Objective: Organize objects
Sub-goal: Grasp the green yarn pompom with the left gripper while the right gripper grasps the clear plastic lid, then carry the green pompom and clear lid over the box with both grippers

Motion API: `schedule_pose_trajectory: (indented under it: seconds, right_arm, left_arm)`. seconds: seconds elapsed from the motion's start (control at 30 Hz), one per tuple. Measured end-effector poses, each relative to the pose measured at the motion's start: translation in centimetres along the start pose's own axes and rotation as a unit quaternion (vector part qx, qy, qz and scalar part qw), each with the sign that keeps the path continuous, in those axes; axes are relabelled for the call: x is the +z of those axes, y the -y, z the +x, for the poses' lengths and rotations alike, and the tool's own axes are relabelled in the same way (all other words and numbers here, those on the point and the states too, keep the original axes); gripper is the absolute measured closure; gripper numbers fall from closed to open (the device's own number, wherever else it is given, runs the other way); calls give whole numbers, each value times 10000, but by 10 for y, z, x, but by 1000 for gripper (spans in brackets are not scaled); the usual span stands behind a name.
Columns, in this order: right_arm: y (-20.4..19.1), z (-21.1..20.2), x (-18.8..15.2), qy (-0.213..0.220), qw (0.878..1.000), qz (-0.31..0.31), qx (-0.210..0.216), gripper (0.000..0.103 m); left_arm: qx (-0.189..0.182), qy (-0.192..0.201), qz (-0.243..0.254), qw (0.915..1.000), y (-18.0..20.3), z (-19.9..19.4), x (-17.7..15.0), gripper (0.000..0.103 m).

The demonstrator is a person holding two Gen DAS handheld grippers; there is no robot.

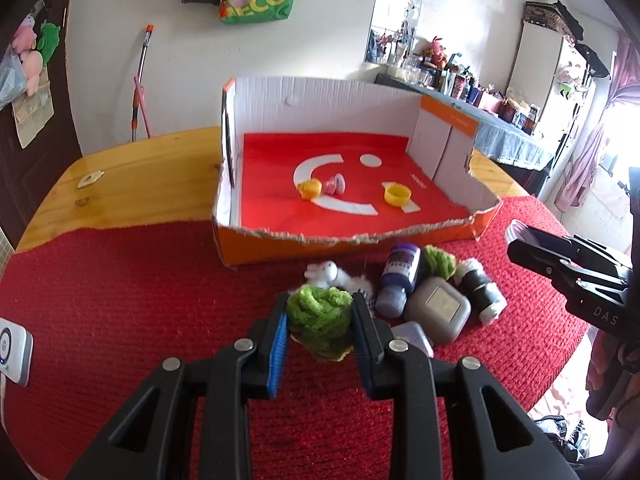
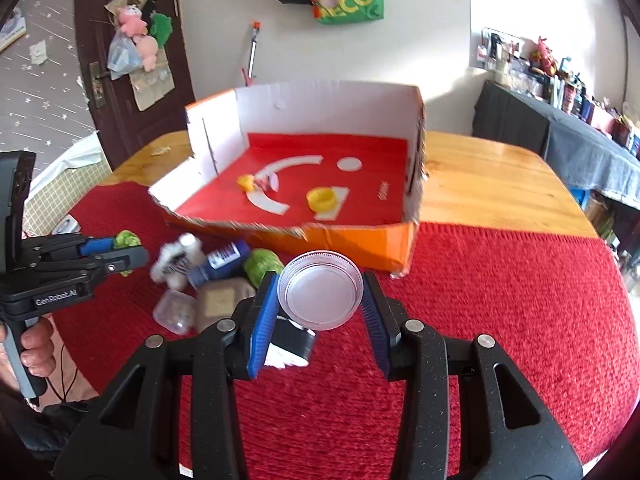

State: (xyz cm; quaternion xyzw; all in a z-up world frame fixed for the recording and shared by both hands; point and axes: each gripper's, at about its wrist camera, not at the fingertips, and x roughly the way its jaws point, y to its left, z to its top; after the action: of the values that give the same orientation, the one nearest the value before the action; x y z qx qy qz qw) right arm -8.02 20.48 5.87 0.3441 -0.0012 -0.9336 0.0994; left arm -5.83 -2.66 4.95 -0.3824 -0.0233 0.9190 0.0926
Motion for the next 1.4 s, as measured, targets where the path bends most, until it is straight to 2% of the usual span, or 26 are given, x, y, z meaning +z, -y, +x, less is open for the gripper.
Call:
schedule_pose_trajectory:
  seconds: [0.33,1.4]
  right_arm:
    - [-14,-6,19,192,9994,-110,264,64]
    - [-19,10,28,104,9989,-161,423,64]
  left_arm:
    - [-67,199,64,9998,4,-9,18,73]
    - [-262,62,42,9996,5,17,47,73]
